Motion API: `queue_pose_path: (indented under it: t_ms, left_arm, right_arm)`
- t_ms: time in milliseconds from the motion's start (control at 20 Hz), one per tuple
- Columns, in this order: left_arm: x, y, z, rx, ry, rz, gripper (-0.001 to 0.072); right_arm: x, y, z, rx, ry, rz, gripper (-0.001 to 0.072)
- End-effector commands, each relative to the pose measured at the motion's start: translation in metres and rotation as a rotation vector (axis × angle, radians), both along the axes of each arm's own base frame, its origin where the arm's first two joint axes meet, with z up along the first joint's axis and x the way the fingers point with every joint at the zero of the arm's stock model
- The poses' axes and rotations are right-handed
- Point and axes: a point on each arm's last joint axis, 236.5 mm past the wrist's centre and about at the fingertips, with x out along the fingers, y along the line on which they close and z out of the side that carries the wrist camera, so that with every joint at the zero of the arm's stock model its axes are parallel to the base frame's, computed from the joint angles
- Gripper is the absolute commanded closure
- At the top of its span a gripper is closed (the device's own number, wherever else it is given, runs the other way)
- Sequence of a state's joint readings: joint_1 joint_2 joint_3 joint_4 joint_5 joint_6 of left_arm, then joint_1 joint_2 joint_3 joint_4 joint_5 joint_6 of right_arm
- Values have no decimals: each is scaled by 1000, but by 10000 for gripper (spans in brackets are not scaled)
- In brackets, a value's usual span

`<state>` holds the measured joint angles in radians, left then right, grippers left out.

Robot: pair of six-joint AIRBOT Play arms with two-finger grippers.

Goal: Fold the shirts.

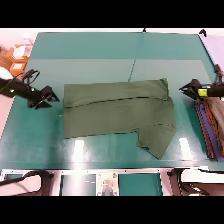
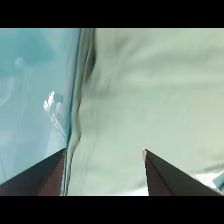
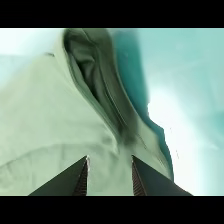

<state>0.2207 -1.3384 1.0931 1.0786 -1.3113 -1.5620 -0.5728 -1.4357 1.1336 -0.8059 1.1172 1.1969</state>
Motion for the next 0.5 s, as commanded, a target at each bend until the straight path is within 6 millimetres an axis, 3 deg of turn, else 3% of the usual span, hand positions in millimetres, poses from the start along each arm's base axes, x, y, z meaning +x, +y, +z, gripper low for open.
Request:
queue_pose_path:
  t_ms: [0,150,200,300,450]
  left_arm:
    - [-61,-7,-5,-1,-9,120,166]
    - [-111,-41,-27,-107,-49,225,176]
    - [-124,-52,-36,-133,-57,243,230]
    - [-148,-73,-57,-172,-30,271,235]
    - [-156,-88,-84,-165,-27,321,235]
  right_arm:
    - [-38,-21,13,4,-6,-91,394]
    - [-54,-15,4,36,1,-139,390]
    - [-56,-10,2,59,3,-143,390]
    - [-55,0,0,96,3,-143,390]
    - [-51,14,0,105,-7,-105,391]
